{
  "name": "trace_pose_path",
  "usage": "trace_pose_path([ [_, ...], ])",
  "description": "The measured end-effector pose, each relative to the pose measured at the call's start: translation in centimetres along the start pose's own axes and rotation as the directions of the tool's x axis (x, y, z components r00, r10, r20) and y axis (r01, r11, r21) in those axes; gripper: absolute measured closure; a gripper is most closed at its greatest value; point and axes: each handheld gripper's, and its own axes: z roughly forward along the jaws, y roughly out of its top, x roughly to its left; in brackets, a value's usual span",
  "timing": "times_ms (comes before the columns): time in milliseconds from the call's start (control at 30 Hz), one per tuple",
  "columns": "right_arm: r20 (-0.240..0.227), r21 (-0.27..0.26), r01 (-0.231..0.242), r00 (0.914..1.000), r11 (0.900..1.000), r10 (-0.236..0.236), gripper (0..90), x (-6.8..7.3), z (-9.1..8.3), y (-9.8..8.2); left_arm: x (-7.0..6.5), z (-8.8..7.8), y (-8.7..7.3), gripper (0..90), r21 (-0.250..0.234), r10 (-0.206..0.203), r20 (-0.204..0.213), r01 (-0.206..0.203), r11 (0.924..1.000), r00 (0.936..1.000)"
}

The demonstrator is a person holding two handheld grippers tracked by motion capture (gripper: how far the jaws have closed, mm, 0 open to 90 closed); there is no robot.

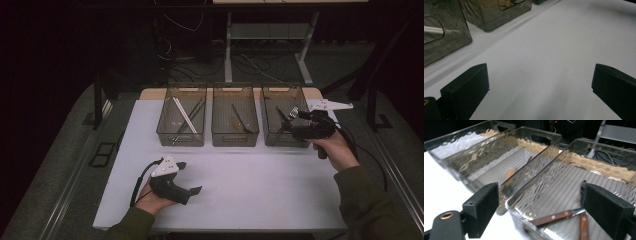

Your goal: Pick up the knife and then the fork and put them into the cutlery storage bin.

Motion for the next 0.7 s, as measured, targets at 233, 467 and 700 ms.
trace_pose_path([
  [233, -0.036, -0.005, 0.034, 0.9988, 0.999, -0.034, 14.0, 2.1, -1.2, -1.6, 0.0, -0.2, -0.1, 0.0, -0.007, 0.008, 0.002, -0.008, 0.9999, 1.0000],
  [467, -0.074, -0.008, 0.037, 0.9966, 0.999, -0.037, 14.0, 3.9, -1.9, -3.5, -0.2, -0.2, -0.1, 0.0, -0.003, 0.008, 0.007, -0.008, 1.0000, 0.9999],
  [700, -0.108, 0.010, 0.031, 0.9937, 0.999, -0.030, 14.0, 5.1, -2.1, -5.9, -0.3, -0.2, -0.1, 0.0, 0.003, 0.012, 0.011, -0.012, 0.9999, 0.9999],
])
